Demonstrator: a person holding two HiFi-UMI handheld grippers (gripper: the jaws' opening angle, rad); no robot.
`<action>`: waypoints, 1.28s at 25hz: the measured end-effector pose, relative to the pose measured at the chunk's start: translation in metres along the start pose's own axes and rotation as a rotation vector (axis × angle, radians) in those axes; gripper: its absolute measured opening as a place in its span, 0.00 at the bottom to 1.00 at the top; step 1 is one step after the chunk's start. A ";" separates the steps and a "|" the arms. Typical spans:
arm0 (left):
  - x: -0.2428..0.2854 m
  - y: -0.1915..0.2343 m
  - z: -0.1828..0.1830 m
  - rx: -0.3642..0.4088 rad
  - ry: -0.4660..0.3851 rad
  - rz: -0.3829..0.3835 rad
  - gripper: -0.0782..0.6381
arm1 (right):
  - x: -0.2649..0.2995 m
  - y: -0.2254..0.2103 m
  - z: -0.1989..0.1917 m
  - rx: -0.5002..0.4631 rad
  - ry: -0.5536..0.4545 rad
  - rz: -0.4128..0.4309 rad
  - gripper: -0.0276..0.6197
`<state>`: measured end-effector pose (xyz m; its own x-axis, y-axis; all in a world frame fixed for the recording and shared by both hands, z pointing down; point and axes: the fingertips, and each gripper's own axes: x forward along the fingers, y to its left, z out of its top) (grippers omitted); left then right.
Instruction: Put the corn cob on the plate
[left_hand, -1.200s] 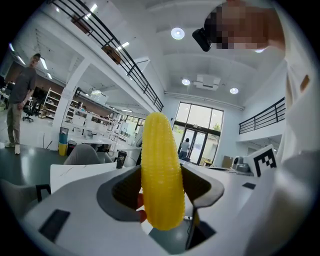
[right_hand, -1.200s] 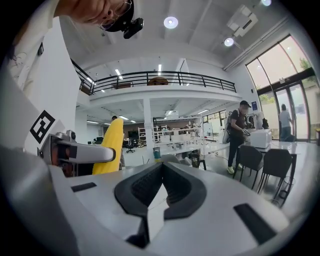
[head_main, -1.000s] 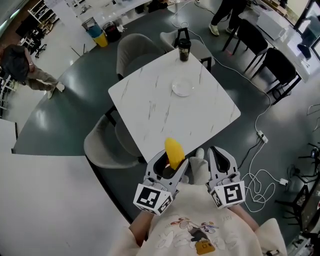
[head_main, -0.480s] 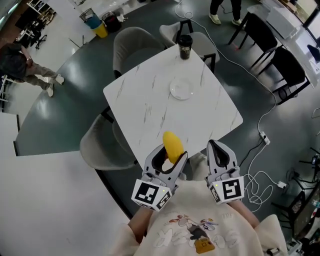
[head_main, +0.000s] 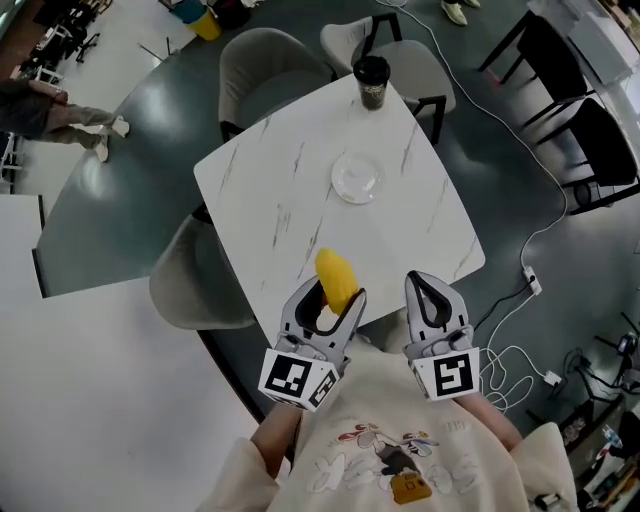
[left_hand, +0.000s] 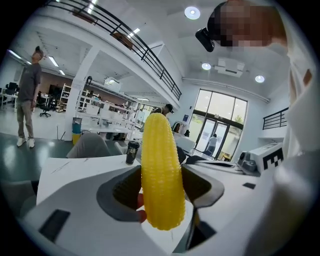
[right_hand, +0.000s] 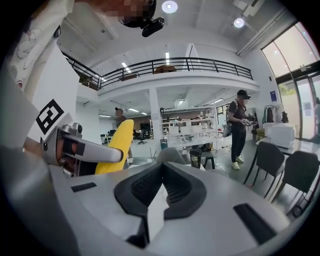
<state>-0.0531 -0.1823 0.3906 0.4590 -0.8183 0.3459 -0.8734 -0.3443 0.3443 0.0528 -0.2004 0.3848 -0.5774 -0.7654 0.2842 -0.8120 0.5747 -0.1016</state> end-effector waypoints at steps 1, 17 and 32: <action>0.005 0.001 0.000 0.003 0.006 0.015 0.47 | 0.006 -0.003 0.003 0.007 -0.012 0.022 0.05; 0.079 0.033 -0.009 0.033 0.071 0.081 0.47 | 0.078 -0.041 -0.019 -0.022 0.066 0.116 0.05; 0.131 0.091 -0.044 0.032 0.126 0.075 0.47 | 0.129 -0.050 -0.050 0.021 0.130 0.086 0.05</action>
<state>-0.0649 -0.3007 0.5057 0.4074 -0.7789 0.4768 -0.9098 -0.3009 0.2859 0.0229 -0.3138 0.4740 -0.6302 -0.6689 0.3942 -0.7623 0.6295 -0.1504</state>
